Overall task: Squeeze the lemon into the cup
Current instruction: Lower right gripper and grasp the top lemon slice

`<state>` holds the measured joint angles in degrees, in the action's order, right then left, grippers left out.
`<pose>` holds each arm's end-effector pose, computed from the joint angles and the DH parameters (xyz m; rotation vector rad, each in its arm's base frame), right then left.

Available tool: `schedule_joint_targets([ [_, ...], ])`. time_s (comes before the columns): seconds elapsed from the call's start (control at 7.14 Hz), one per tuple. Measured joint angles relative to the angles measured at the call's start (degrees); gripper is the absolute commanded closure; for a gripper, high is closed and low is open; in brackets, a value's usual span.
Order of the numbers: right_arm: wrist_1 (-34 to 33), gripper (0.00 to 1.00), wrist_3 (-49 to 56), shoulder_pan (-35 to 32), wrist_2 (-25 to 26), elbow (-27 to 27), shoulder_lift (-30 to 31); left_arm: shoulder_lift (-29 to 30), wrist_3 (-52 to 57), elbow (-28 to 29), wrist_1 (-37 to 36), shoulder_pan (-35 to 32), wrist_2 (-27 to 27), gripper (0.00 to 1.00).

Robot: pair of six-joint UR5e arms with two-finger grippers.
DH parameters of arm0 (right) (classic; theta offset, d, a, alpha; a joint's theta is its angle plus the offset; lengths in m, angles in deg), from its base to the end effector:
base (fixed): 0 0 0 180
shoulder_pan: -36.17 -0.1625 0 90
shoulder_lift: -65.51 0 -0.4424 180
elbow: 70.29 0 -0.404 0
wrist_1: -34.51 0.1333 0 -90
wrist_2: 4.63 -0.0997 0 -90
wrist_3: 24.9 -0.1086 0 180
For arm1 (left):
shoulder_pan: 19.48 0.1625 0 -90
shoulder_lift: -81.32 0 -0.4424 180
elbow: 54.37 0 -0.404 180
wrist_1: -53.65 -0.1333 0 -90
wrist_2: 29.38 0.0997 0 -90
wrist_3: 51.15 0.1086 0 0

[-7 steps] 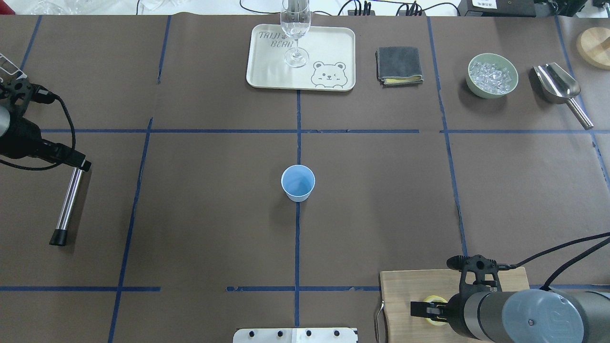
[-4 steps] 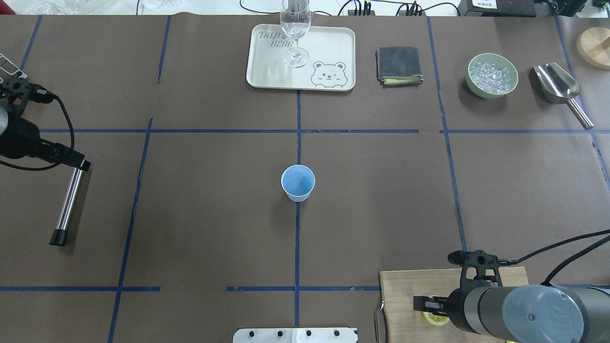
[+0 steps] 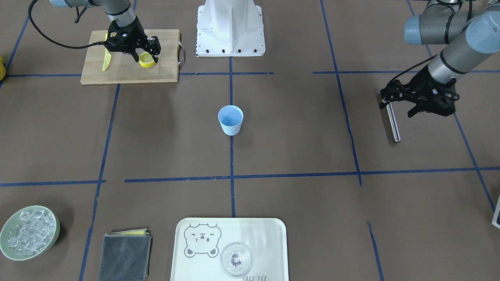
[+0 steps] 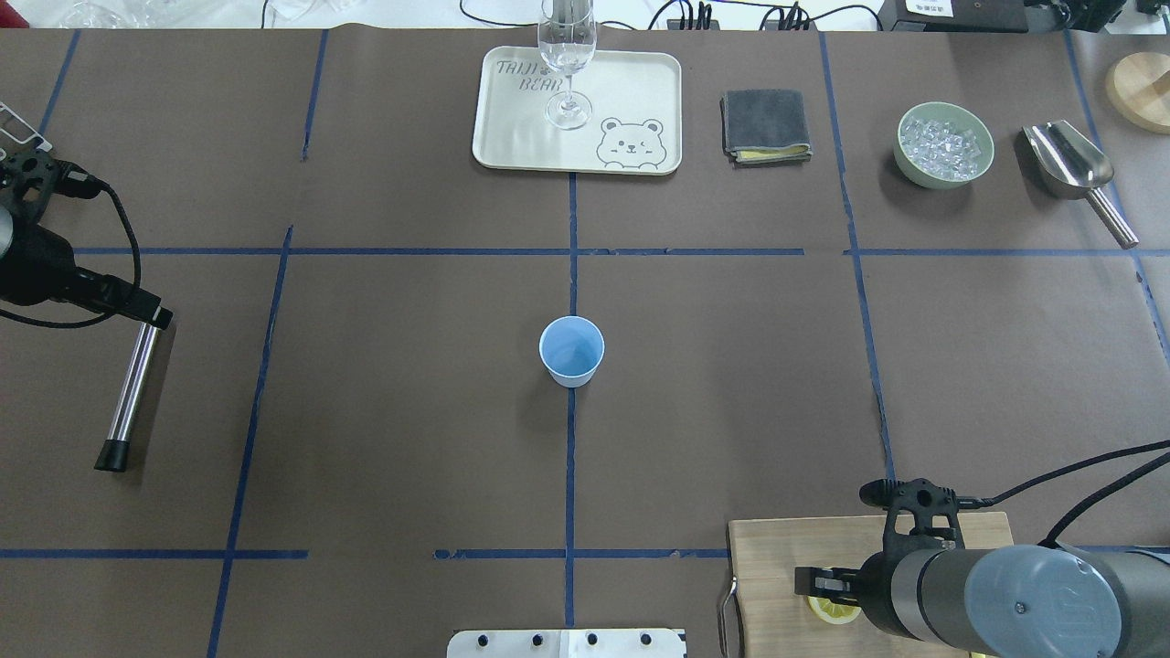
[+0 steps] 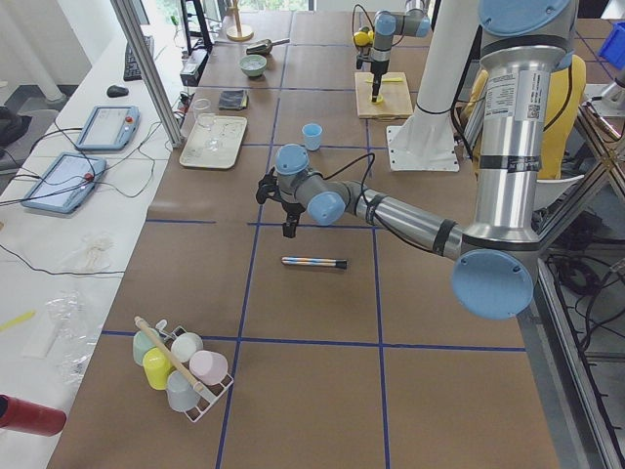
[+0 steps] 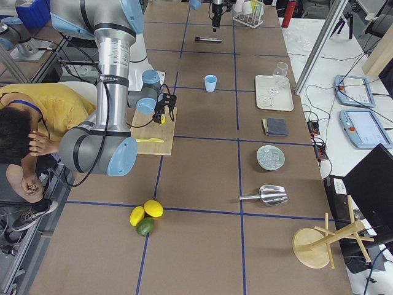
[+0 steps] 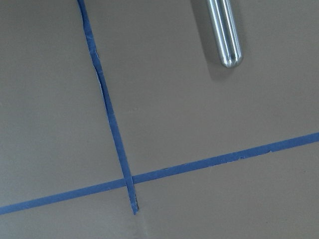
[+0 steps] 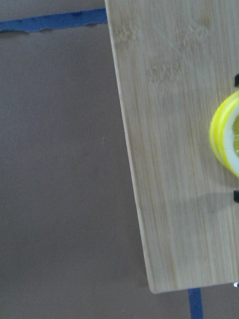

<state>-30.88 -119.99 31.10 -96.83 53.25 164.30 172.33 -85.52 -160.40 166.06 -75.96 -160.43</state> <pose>-0.4334 -0.1681 0.4256 -0.0362 -0.8622 0.1497 0.2372 -0.4703 0.4863 0.1622 0.9376 0.2328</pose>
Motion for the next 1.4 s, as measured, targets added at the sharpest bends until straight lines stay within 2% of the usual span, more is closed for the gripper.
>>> schedule_joint_targets([
  [0.14, 0.0, 0.25, 0.0, 0.1, 0.0, 0.0, 0.0, 0.0, 0.0, 0.0, 0.0, 0.0, 0.0, 0.01],
  [0.28, -0.1, 0.38, 0.0, 0.2, 0.0, 0.0, 0.0, 0.0, 0.0, -0.1, 0.0, 0.0, 0.0, 0.01],
  [0.7, -0.1, 0.52, -0.1, 0.5, 0.1, -0.1, 0.0, -0.2, 0.0, -0.5, 0.0, -0.1, -0.1, 0.01],
  [1.4, -0.1, 0.51, 0.0, -1.2, -0.2, 1.3, 0.2, -0.3, -0.1, -1.2, 0.0, -0.1, -0.1, 0.01],
])
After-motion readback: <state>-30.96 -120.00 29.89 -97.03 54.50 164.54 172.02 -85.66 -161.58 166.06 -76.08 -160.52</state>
